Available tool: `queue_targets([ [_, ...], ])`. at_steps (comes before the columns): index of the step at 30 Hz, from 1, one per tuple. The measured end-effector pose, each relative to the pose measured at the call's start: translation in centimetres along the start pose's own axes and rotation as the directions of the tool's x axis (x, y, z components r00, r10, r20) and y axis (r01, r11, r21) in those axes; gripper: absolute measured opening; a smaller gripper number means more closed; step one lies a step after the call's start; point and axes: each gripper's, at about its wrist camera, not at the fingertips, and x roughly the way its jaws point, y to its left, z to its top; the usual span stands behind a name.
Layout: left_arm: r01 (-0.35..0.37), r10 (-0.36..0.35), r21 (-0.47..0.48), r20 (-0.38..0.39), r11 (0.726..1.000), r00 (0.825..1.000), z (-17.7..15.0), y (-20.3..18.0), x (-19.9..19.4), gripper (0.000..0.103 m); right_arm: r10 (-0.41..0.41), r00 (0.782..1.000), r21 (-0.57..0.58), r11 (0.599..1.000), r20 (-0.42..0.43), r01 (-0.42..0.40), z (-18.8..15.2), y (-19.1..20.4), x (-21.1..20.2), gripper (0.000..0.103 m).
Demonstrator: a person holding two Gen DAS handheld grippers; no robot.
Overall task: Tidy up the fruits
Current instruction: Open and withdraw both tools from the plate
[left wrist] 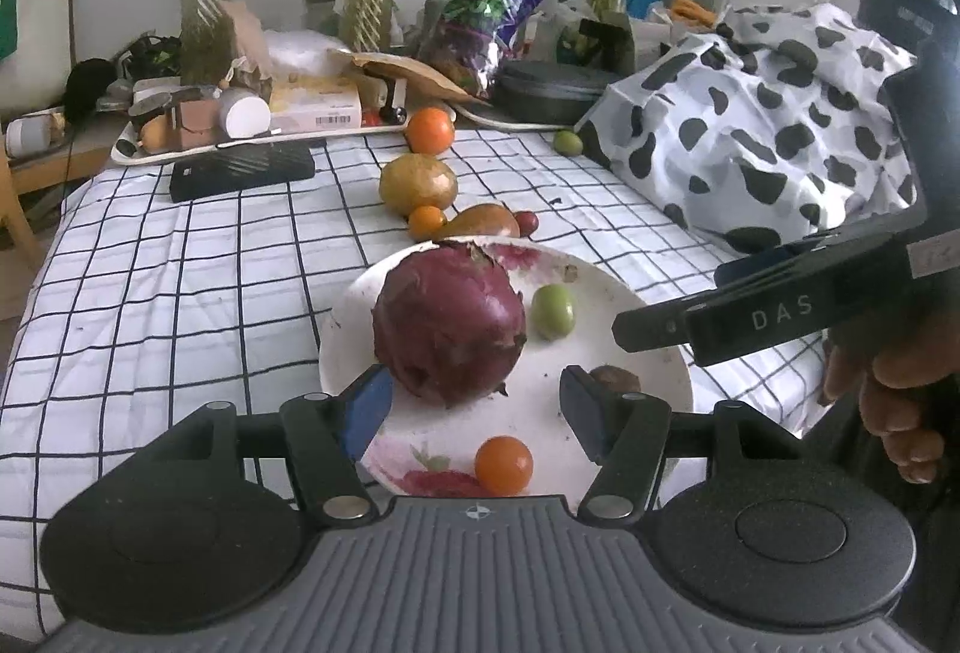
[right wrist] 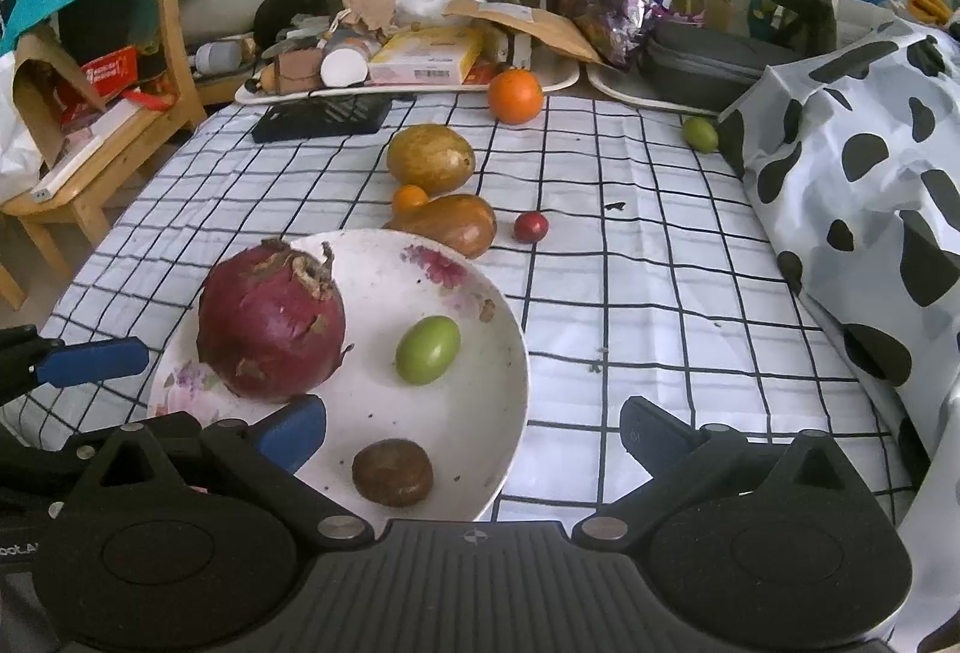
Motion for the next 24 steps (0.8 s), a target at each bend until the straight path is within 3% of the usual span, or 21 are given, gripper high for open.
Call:
queue_targets([
  [24,0.004,-0.004,-0.009,0.076,1.0,0.997,3.0,3.3,2.2,0.06,-0.044,0.998,0.067,0.997,0.035,0.042,2.4,-3.0,2.0,0.103],
])
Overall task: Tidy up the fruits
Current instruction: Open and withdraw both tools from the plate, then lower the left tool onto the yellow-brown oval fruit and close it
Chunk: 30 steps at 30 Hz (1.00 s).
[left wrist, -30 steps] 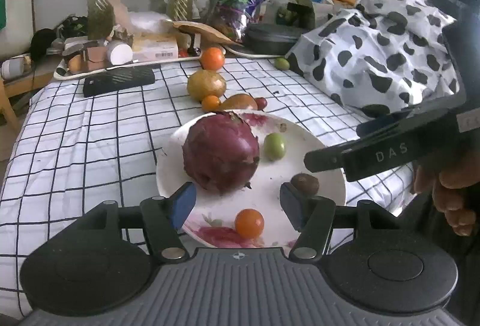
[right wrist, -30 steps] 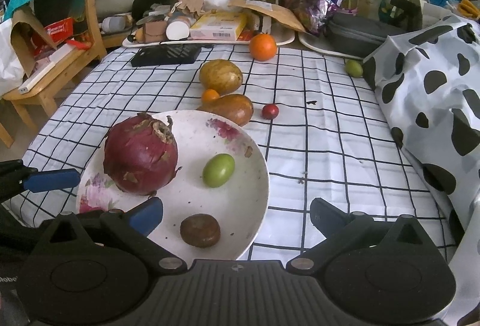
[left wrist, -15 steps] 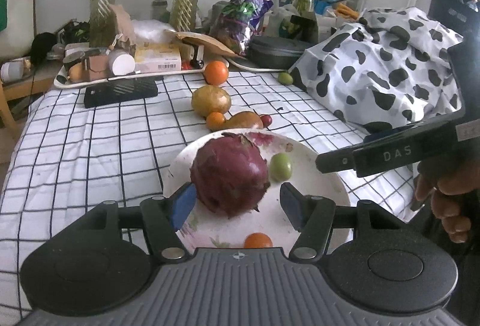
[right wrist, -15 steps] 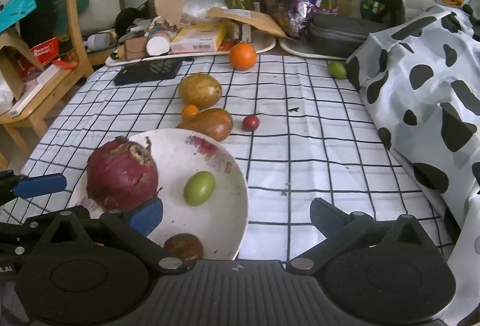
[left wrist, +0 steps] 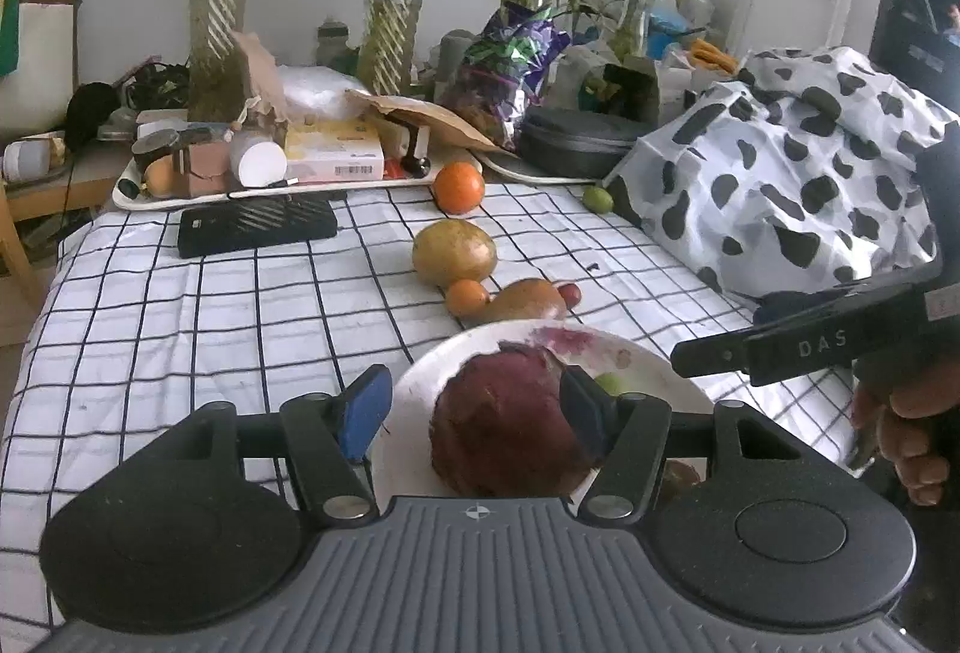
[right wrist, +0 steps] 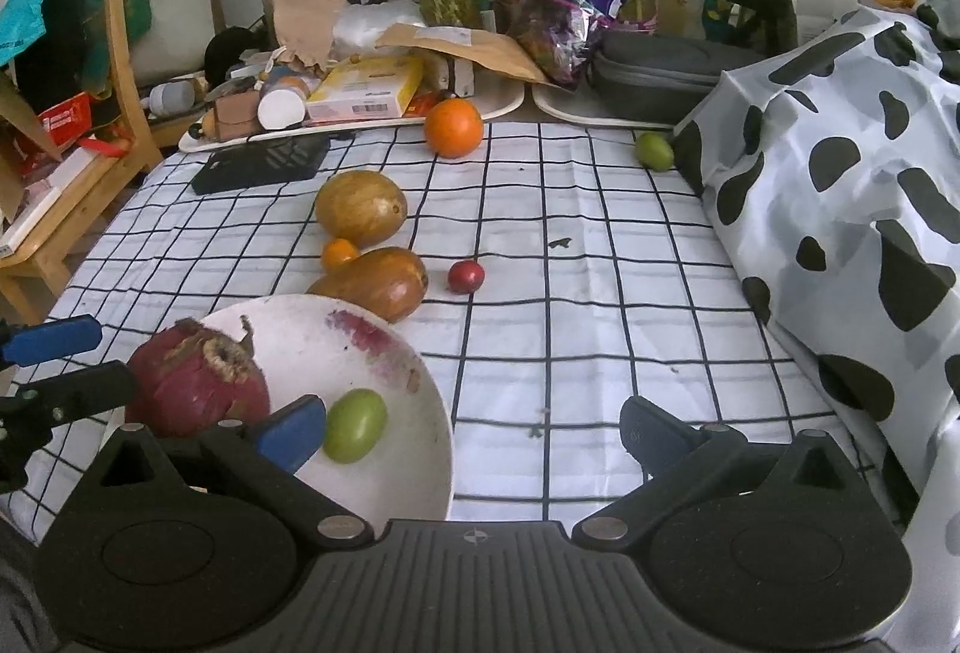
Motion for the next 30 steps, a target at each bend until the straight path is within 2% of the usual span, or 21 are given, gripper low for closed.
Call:
queue_targets([
  [12,-0.012,0.012,0.034,-0.007,0.999,1.0,1.6,1.0,2.3,0.06,-0.008,1.0,-0.007,1.0,0.0,0.008,1.8,-0.7,1.7,0.103],
  [23,-0.033,0.035,0.102,-0.019,0.994,0.999,4.6,1.0,5.2,0.06,-0.024,1.0,-0.023,0.999,-0.014,0.024,3.6,-1.6,4.1,0.103],
  [30,-0.054,0.058,0.107,-0.036,0.993,0.998,6.3,1.5,7.7,0.061,-0.036,0.999,-0.037,0.999,-0.024,0.035,4.5,-2.0,5.4,0.103],
])
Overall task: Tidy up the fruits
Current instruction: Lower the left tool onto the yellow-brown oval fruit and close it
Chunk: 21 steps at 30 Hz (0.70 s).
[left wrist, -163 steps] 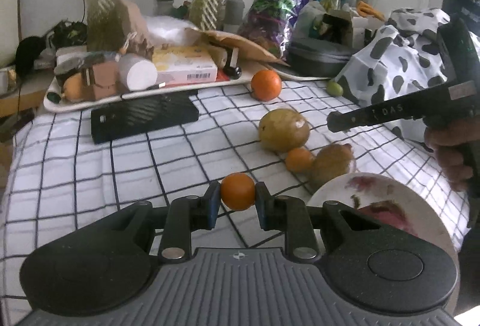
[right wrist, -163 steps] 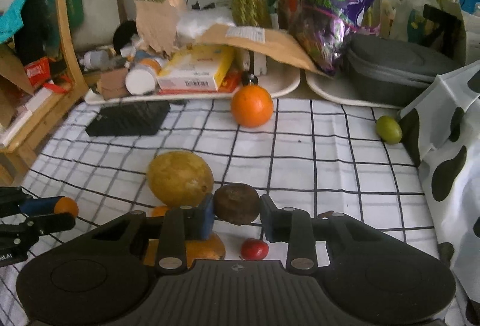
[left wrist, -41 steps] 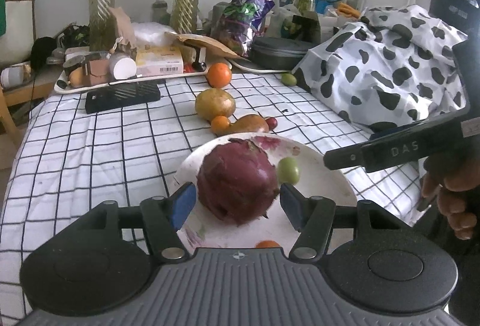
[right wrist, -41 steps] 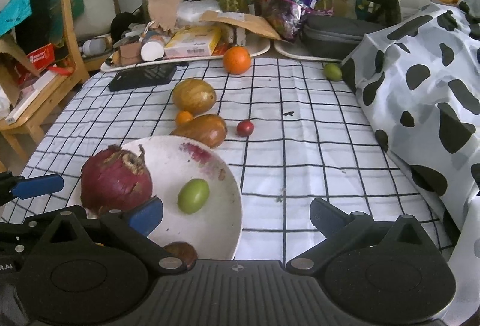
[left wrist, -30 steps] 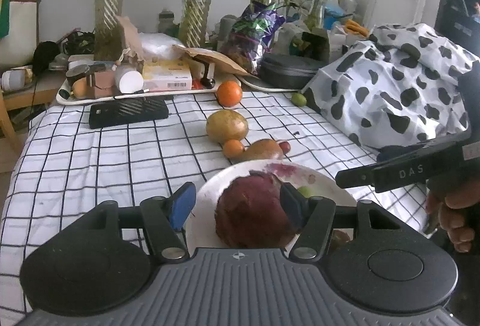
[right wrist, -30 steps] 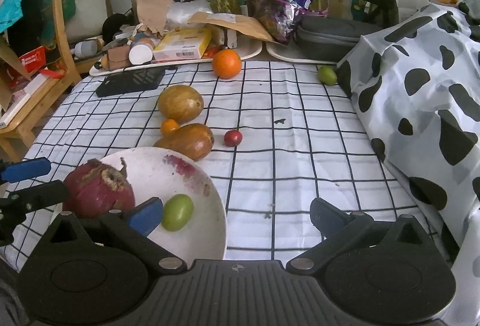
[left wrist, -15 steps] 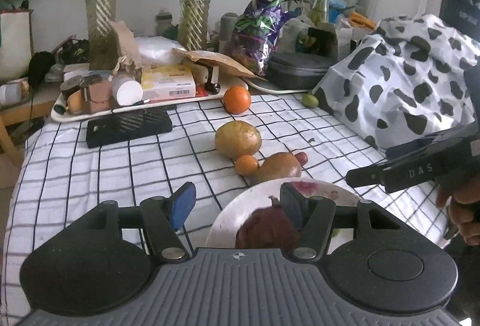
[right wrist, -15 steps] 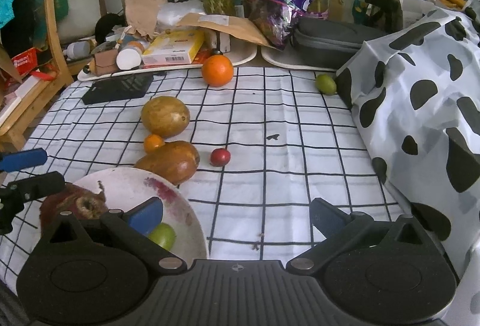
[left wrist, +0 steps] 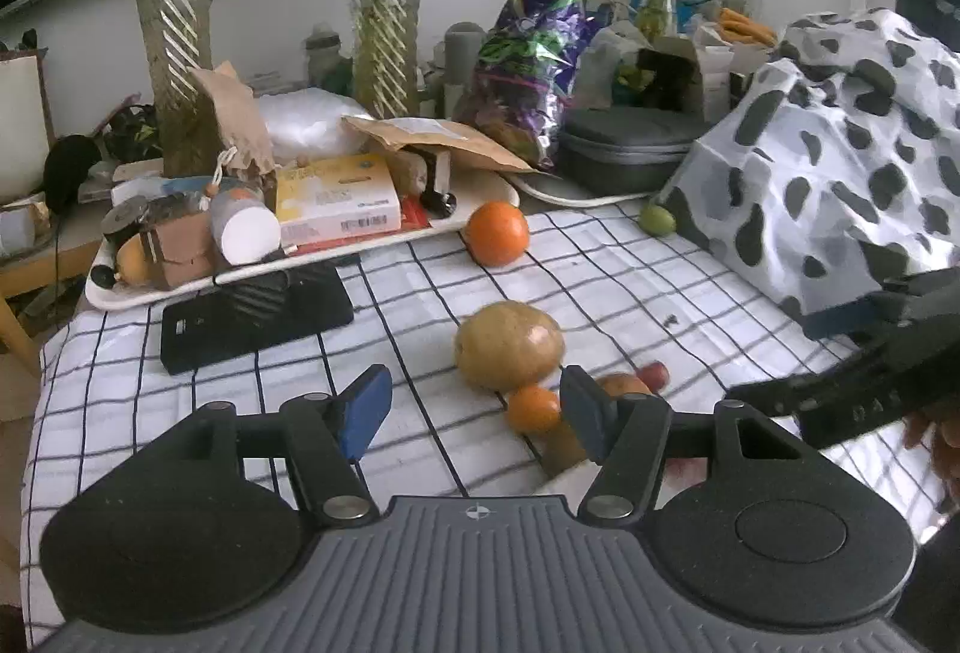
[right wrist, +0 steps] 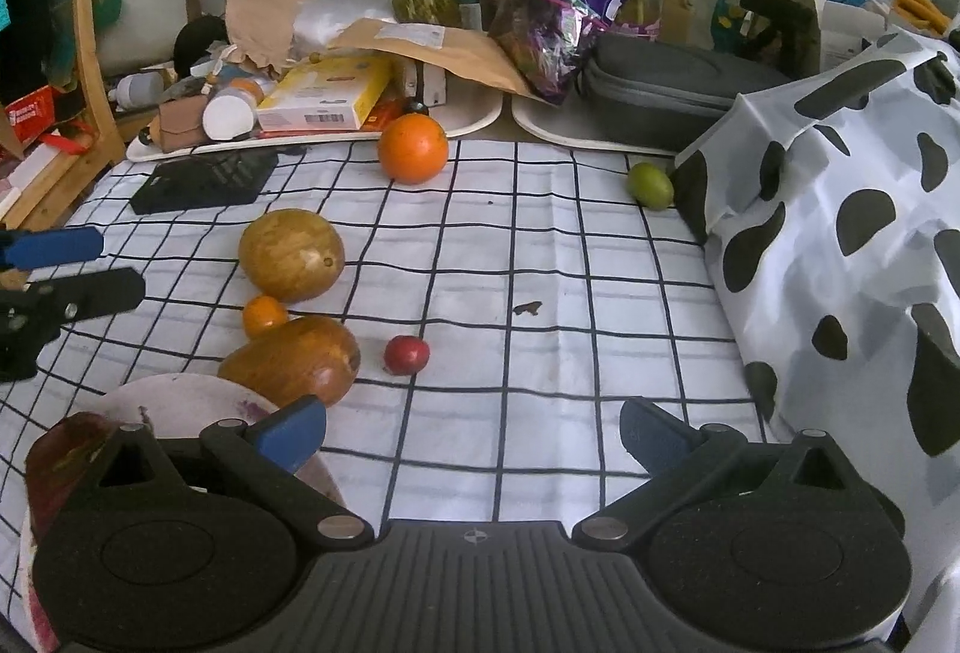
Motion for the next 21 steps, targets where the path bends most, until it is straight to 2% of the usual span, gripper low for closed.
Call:
queue_targets([
  [3,0.02,-0.02,0.004,-0.018,1.0,1.0,0.6,0.1,1.1,0.065,-0.004,1.0,-0.001,1.0,-0.007,0.004,0.4,-0.2,0.6,0.103],
  [5,0.014,-0.014,0.014,-0.031,1.0,0.999,0.8,0.1,1.8,0.073,-0.001,1.0,0.0,1.0,-0.009,0.001,0.6,-0.3,0.9,0.103],
  [6,0.012,-0.011,0.019,-0.036,1.0,0.999,0.9,0.1,2.1,0.074,0.0,1.0,0.0,1.0,-0.011,0.0,0.7,-0.4,1.0,0.103],
  [9,0.021,-0.02,0.016,-0.047,1.0,0.999,1.5,0.3,3.2,0.074,-0.003,1.0,0.0,1.0,-0.014,0.003,1.2,-0.5,1.5,0.103],
  [13,0.055,-0.059,-0.044,-0.083,0.998,0.995,2.0,1.2,4.9,0.074,-0.004,1.0,0.0,1.0,-0.015,0.004,1.7,-0.7,2.0,0.103],
  [21,0.099,-0.122,-0.121,-0.199,0.988,0.972,2.8,2.0,8.3,0.074,-0.002,1.0,0.0,1.0,-0.023,0.002,2.4,-1.1,2.8,0.103],
])
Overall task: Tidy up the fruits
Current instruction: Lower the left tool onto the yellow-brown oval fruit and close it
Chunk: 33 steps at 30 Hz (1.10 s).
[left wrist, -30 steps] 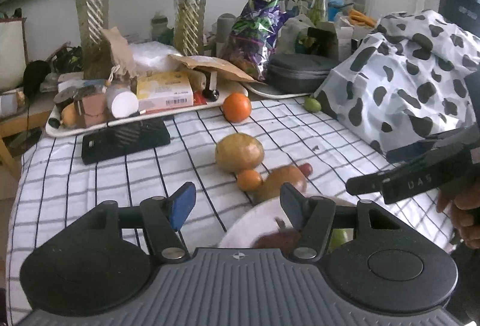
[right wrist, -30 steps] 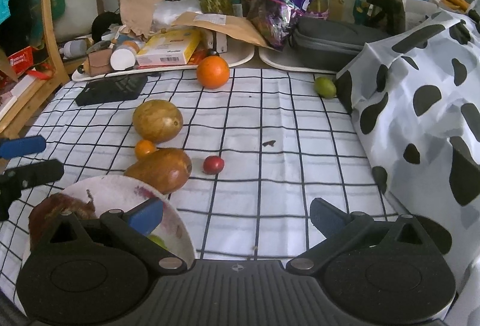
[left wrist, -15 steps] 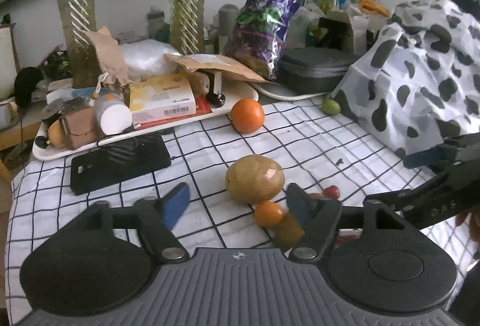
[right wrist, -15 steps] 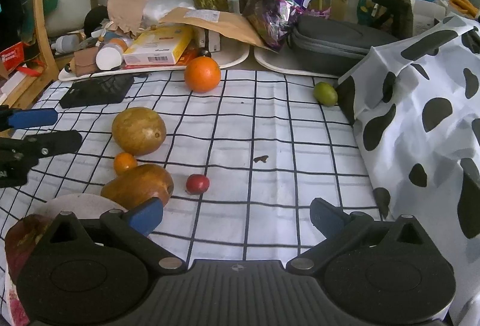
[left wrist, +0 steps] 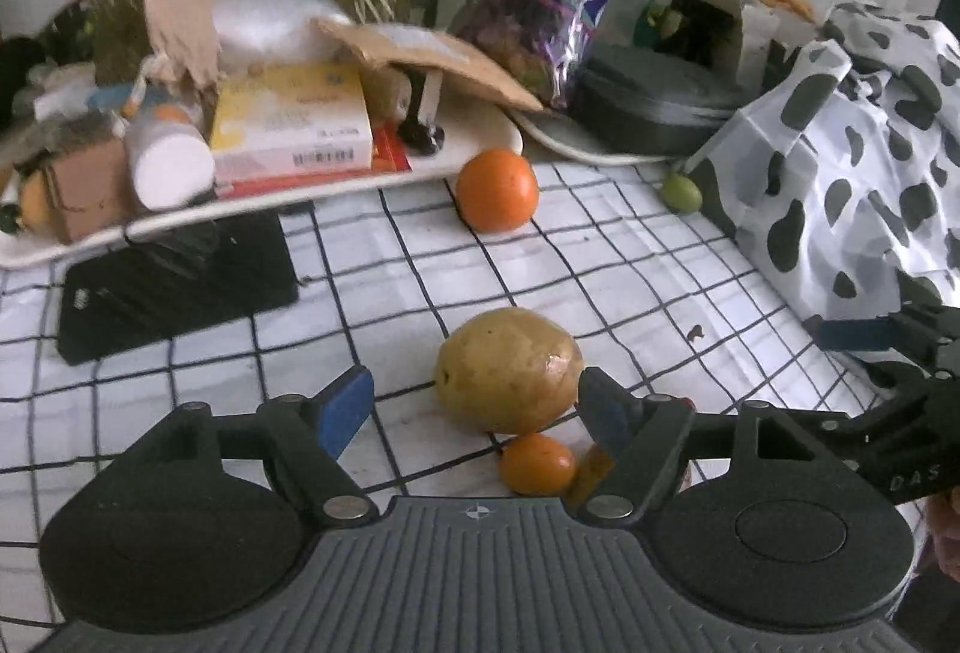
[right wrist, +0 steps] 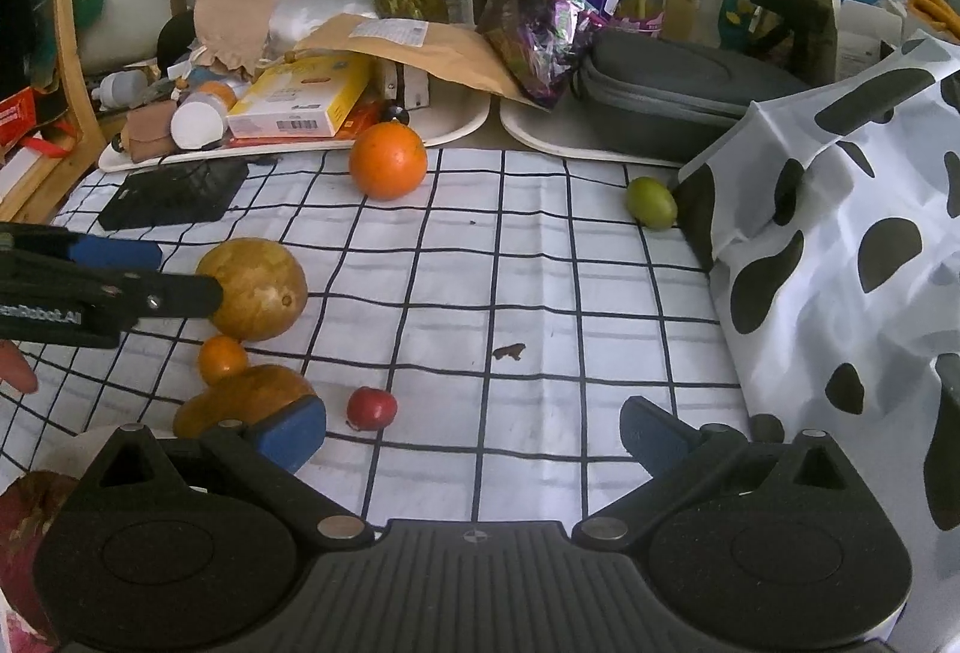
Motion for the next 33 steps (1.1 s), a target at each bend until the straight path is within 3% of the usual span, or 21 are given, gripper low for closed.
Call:
queue_targets([
  [9,0.062,-0.061,0.015,-0.058,0.998,0.996,0.7,-0.9,2.1,0.074,0.001,1.0,0.002,1.0,-0.012,-0.001,0.2,-0.4,0.4,0.103],
  [20,-0.041,0.05,0.159,-0.052,0.987,0.997,1.1,-3.2,3.2,0.074,0.006,1.0,0.016,1.0,-0.022,-0.006,0.2,-0.6,0.6,0.103],
  [25,-0.076,0.088,0.171,-0.064,0.982,0.994,1.2,-3.2,3.7,0.073,0.005,1.0,0.017,1.0,-0.028,-0.004,0.1,-0.6,0.7,0.103],
  [26,-0.082,0.094,0.176,-0.064,0.981,0.993,1.2,-3.2,3.8,0.069,0.004,1.0,0.016,1.0,-0.029,-0.004,0.1,-0.6,0.7,0.103],
  [33,-0.061,0.068,0.136,-0.052,0.989,0.996,1.4,-2.3,3.3,0.064,0.001,0.999,0.007,1.0,-0.041,0.0,-0.1,-0.4,1.1,0.103],
])
